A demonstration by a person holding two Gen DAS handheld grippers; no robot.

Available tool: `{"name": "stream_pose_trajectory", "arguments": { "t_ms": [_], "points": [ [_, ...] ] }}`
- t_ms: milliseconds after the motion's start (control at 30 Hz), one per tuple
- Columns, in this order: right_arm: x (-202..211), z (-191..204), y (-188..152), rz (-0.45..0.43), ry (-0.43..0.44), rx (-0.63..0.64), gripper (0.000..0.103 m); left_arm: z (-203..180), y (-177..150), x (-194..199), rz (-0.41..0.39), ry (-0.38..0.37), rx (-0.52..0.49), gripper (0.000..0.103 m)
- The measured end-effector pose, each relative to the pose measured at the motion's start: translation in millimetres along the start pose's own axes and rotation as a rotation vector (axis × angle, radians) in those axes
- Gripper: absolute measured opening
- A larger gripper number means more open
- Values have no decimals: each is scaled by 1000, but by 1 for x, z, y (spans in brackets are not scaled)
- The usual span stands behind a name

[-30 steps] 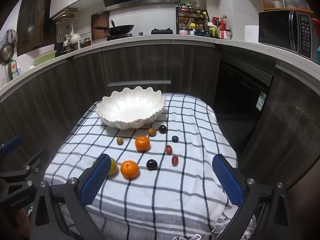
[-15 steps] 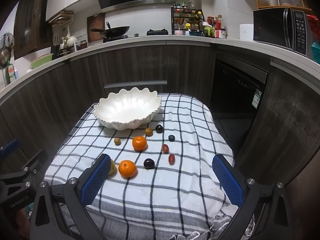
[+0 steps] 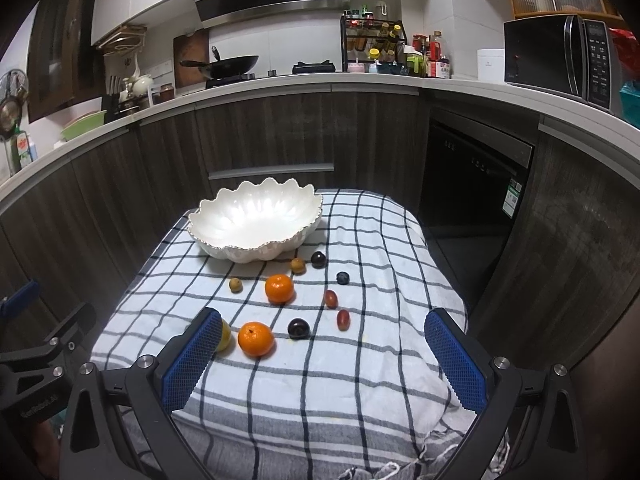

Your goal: Organize fruits

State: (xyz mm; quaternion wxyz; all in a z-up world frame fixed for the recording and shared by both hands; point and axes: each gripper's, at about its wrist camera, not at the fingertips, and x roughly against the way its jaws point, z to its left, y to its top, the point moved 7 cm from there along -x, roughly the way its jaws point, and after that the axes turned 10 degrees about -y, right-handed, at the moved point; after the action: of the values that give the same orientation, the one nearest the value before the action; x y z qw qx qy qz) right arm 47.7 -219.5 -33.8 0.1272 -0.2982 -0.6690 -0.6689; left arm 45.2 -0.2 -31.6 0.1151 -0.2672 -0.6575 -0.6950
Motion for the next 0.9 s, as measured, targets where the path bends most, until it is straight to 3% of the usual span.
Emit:
{"name": "stream_pose_trajectory", "arguments": {
  "t_ms": [900],
  "points": [
    [5, 0, 1, -8, -1, -12, 102, -4, 2, 4, -7, -5, -5, 103]
  ]
}}
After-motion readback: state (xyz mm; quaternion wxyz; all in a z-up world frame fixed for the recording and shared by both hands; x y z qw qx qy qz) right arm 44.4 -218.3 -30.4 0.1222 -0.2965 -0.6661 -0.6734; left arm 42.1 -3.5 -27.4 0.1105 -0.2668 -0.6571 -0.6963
